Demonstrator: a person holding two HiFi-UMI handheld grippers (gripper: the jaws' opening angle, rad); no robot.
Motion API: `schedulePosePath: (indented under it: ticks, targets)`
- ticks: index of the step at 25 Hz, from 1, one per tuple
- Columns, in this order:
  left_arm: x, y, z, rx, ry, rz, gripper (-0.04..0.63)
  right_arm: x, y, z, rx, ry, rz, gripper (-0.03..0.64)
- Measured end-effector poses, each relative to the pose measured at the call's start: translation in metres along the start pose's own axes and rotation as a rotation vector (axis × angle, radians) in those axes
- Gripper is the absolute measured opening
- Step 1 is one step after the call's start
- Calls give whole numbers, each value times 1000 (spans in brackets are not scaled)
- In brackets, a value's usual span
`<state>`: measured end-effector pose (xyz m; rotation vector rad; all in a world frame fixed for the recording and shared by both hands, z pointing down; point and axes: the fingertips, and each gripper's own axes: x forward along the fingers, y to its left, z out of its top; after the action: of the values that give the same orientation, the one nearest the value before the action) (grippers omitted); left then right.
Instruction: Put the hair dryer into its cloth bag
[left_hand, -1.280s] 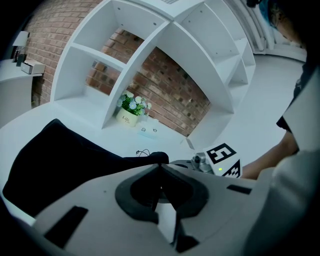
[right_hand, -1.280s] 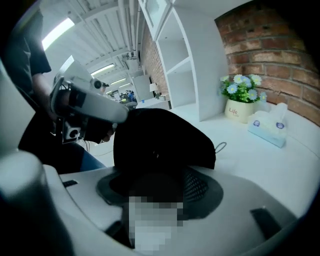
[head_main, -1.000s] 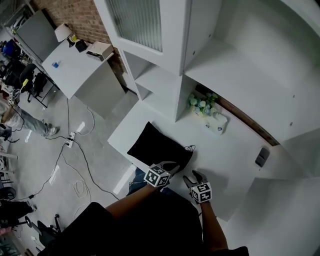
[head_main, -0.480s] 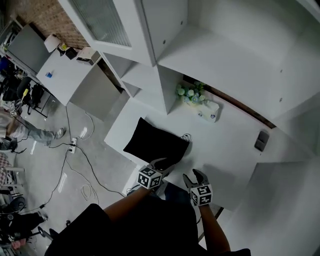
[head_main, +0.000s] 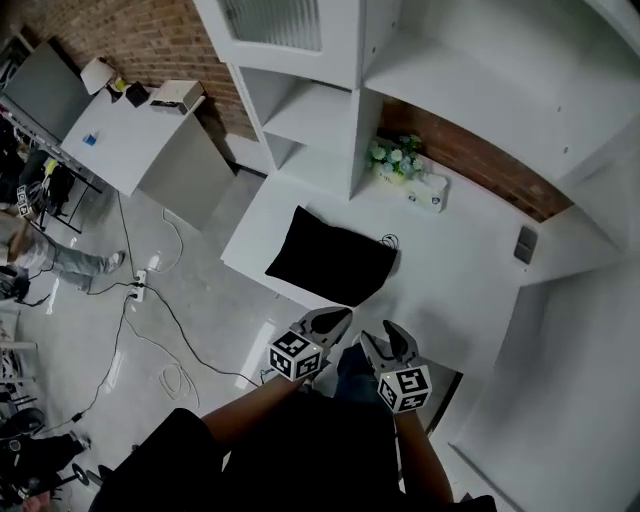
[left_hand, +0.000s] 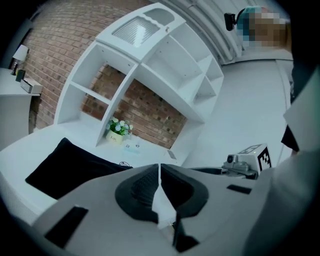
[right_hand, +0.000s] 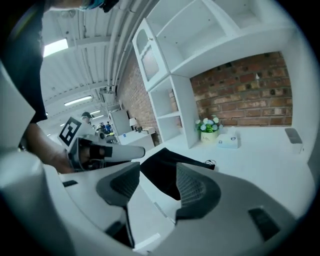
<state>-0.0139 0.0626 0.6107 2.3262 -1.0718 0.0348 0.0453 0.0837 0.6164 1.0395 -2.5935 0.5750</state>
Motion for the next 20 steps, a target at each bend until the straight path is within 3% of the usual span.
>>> schedulePosePath:
  ticks: [4, 8, 11, 14, 16, 20]
  targets:
    - [-65, -27, 2, -2, -45, -11, 18, -24, 60, 17, 40, -107, -32, 208]
    - [-121, -51, 7, 73, -98, 23, 17, -46, 116, 31, 18, -177, -77, 132]
    - [-149, -70, 10, 160, -136, 43, 17, -63, 140, 34, 22, -205, -134, 72]
    - [-167, -103, 22, 319, -191, -7, 17, -80, 160, 41, -7, -239, -189, 37]
    - [-177, -123, 28, 378, -218, -35, 18, -92, 172, 45, -44, -268, -239, 31]
    - [-188, -136, 35, 325, -249, -38, 17, -108, 192, 58, -91, -324, -292, 26]
